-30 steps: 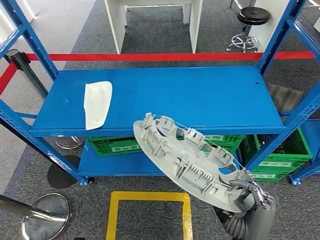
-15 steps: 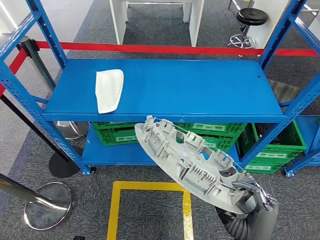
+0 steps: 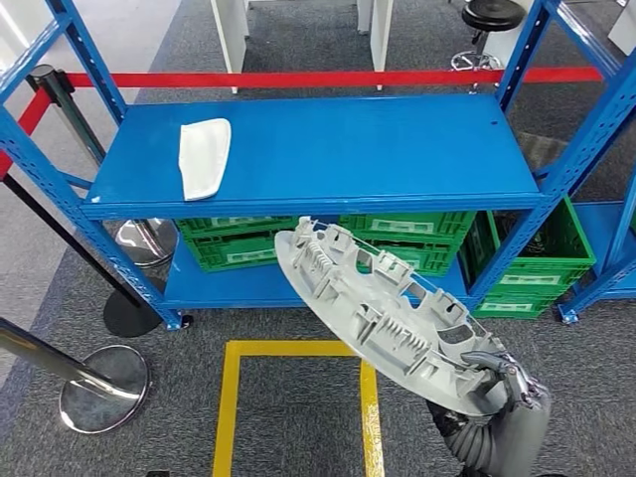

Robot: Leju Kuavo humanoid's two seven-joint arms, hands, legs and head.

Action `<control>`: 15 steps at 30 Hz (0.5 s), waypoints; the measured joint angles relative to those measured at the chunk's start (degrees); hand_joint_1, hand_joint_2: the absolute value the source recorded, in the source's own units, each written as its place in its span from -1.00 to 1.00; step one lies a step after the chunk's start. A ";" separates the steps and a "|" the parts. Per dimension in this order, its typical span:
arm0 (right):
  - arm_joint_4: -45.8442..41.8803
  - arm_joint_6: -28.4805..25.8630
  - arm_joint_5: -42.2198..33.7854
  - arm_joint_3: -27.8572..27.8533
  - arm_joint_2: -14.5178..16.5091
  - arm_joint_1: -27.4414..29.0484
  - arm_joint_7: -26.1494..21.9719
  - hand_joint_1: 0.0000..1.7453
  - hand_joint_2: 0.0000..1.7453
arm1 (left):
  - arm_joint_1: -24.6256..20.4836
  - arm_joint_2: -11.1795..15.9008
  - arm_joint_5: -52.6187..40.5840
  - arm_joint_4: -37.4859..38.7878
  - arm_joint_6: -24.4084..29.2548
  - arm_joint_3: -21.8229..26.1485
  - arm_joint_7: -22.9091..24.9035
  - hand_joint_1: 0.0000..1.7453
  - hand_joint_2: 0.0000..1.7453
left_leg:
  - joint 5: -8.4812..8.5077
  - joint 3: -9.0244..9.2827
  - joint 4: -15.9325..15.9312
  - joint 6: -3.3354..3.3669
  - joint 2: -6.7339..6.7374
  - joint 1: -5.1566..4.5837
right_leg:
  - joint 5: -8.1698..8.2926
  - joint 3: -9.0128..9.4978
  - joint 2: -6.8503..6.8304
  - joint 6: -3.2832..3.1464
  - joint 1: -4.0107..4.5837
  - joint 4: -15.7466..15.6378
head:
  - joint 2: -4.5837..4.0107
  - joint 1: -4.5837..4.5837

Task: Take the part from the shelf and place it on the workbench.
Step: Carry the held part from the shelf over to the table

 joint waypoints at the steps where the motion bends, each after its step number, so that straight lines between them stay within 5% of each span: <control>1: 0.10 0.00 -0.27 0.03 -0.02 -0.24 0.17 1.00 1.00 | -0.06 -0.06 0.14 0.00 0.01 0.08 -0.08 -1.00 -1.00 | 0.86 1.31 -0.49 -0.17 0.00 0.20 | 0.13 -0.84 -0.03 0.07 -0.05 0.64 | 0.00 -0.02; 3: 0.21 0.00 -0.73 0.12 -0.08 -0.67 0.40 1.00 1.00 | -0.24 -0.18 0.40 0.00 0.00 0.28 -0.30 -1.00 -1.00 | 3.15 6.01 -6.74 -0.20 -0.08 0.49 | 0.38 -2.43 0.06 0.38 -0.17 1.94 | 0.01 -0.03; 5: 0.24 0.00 -1.05 0.33 -0.18 -1.08 0.52 1.00 1.00 | -0.49 -0.33 0.54 0.00 -0.03 0.56 -0.53 -1.00 -1.00 | 3.62 9.78 -13.03 0.11 -0.32 0.36 | 0.86 -3.62 0.17 1.03 -0.15 2.80 | 0.02 -0.02; 9: 0.27 0.00 -1.34 0.81 -0.43 -1.52 0.57 1.00 1.00 | -0.68 -0.67 0.57 0.00 0.28 1.20 -0.85 -1.00 -1.00 | 4.59 9.62 -15.52 1.58 -0.25 0.09 | 1.88 -4.73 0.39 2.68 -0.29 2.77 | 0.01 0.03; 11: 0.29 0.00 -1.57 0.83 -0.63 -1.53 0.56 1.00 1.00 | -0.81 -0.83 0.54 0.00 0.43 1.38 -0.97 -1.00 -1.00 | 6.02 8.32 -16.05 2.56 0.08 0.25 | -1.69 -5.80 0.57 3.09 -0.30 5.11 | 0.01 0.27; 13: 0.35 0.00 -1.82 0.81 -0.86 -1.56 0.55 1.00 1.00 | -0.91 -0.92 0.49 0.00 0.49 1.44 -1.12 -1.00 -1.00 | 7.36 6.71 -16.01 3.09 0.26 0.06 | -7.48 -7.07 0.60 3.26 -0.31 11.19 | 0.01 0.57; 15: 0.53 0.00 -2.08 0.85 -1.06 -1.65 0.55 1.00 1.00 | -0.92 -0.99 0.48 0.00 0.57 1.51 -1.26 -1.00 -1.00 | 8.75 4.92 -15.88 3.14 0.45 -0.17 | -9.26 -7.13 0.59 3.42 -0.29 16.84 | 0.01 0.66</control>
